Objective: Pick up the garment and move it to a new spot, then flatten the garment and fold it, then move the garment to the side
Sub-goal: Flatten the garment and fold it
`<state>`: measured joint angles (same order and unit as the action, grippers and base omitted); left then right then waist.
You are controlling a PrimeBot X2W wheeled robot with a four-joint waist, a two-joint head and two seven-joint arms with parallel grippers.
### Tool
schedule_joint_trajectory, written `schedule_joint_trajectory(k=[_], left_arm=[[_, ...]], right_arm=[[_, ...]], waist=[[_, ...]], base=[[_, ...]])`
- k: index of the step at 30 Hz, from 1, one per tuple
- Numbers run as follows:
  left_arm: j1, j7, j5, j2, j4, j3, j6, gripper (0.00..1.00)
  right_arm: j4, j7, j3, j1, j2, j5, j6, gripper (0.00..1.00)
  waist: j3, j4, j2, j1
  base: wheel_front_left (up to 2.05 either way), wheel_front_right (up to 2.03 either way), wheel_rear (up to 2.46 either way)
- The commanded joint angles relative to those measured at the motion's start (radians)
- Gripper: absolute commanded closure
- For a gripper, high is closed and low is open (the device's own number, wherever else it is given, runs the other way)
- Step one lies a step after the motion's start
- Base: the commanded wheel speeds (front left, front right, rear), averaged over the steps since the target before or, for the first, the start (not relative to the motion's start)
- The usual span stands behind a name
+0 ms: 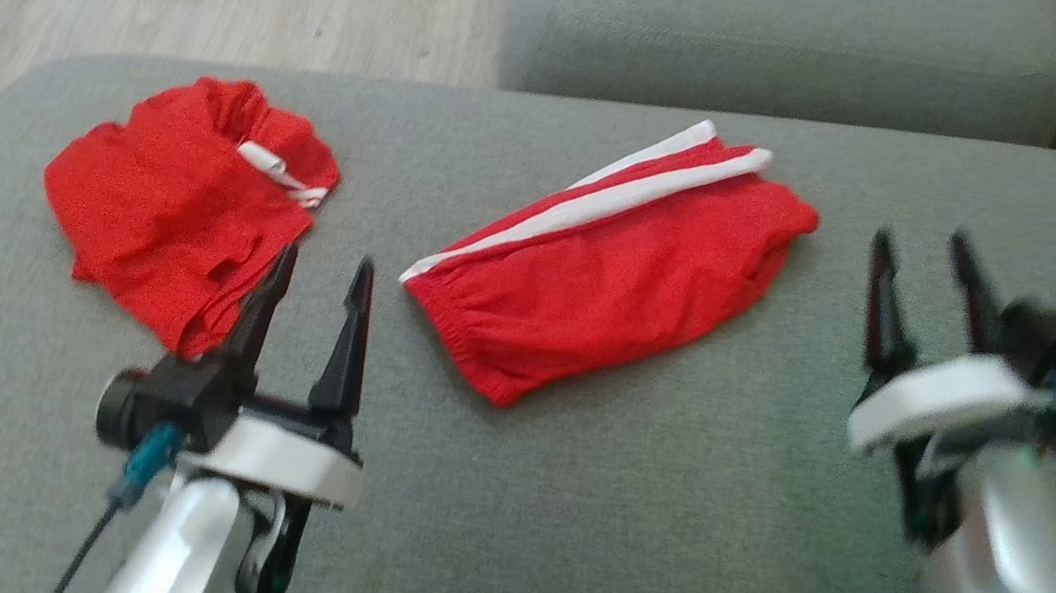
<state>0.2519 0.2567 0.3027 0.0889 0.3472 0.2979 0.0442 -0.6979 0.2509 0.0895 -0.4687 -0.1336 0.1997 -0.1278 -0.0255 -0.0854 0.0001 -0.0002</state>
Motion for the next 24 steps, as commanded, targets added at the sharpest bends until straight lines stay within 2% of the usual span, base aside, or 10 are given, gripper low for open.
schedule_joint_trajectory(k=[1,5,10,18,24], left_arm=[[0.009,0.005,-0.015,0.004,-0.042,-0.047,0.006,0.00],[-0.070,0.005,-0.033,-0.012,-0.057,-0.077,0.022,0.00],[-0.124,0.005,-0.045,-0.028,-0.073,-0.105,0.032,0.00],[-0.129,0.005,-0.056,-0.037,-0.082,-0.111,0.044,0.00],[-0.090,0.005,-0.054,-0.038,-0.087,-0.079,0.054,0.00]], right_arm=[[0.053,0.011,-0.002,0.011,0.021,-0.022,-0.003,0.00],[0.108,0.011,-0.045,0.130,0.065,-0.054,-0.003,0.00],[0.155,0.011,-0.065,0.217,0.081,-0.066,-0.003,0.00],[0.177,0.011,-0.042,0.224,0.083,-0.047,-0.003,0.00],[0.171,0.011,-0.062,0.174,0.083,-0.081,-0.003,0.00]], waist=[[0.029,0.026,-0.0001,0.0002],[0.046,0.043,-0.0001,0.0002],[0.046,0.054,-0.0001,0.0002],[0.029,0.050,-0.0001,0.0002],[-0.023,0.007,-0.0001,0.0002]], base=[[0.00,0.00,0.00],[0.00,0.00,0.00],[0.00,0.00,0.00],[0.00,0.00,0.00],[0.00,0.00,0.00]])
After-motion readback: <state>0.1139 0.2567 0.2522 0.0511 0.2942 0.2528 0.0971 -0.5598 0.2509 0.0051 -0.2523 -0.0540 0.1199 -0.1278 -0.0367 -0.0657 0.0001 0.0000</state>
